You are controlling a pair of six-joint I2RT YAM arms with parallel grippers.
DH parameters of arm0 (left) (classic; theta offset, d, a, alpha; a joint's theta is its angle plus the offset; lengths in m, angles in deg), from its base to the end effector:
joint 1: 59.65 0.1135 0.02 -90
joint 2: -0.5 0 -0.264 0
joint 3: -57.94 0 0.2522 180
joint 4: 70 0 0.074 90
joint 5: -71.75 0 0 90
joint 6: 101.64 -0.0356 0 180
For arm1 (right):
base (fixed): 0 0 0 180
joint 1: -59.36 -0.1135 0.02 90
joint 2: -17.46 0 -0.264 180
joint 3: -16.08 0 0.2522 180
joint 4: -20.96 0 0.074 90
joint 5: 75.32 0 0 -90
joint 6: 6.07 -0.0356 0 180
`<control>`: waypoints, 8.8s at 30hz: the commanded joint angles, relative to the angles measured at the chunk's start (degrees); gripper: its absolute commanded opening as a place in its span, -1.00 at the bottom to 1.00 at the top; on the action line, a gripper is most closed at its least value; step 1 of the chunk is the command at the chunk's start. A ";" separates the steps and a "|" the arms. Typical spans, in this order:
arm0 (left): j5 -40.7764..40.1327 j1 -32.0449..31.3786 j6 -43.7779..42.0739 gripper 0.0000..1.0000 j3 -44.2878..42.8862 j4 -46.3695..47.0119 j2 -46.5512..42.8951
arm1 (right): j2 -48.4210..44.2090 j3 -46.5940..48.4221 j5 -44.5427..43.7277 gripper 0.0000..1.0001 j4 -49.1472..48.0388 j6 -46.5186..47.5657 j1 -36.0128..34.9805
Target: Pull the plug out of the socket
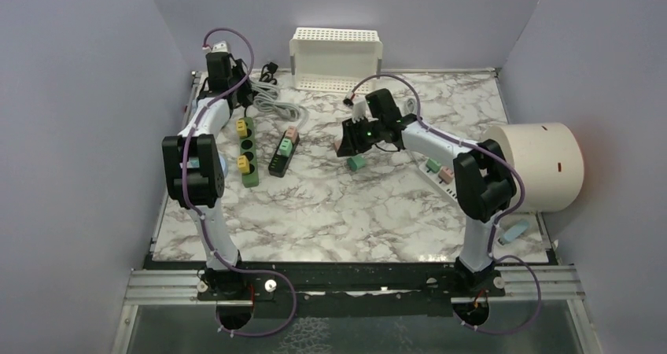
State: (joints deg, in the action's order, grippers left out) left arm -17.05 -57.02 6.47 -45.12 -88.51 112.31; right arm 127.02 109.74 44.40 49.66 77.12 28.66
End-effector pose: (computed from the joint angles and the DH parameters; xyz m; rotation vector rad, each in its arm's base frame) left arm 0.4643 0.0206 0.2700 -0.3564 2.0206 -0.1898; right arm 0.3570 0.2325 0.2195 -0.7556 2.2875 0.9236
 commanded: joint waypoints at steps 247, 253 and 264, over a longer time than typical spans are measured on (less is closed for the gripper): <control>39.58 -19.51 0.09 0.73 39.64 19.13 -40.60 | -20.36 -16.84 -35.42 0.69 12.50 27.02 16.02; 57.31 -19.14 -2.97 0.97 31.14 23.34 -35.83 | -14.63 -17.08 -32.65 0.27 13.75 24.26 16.37; 84.93 -19.22 -1.66 0.98 20.00 23.47 -32.00 | -11.98 -21.54 -38.38 0.05 12.76 15.23 16.41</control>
State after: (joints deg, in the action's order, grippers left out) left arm 56.01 -76.23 5.66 -21.78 -67.09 81.69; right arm 115.28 91.31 9.18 60.15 97.03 44.81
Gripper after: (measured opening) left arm 0.989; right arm 0.530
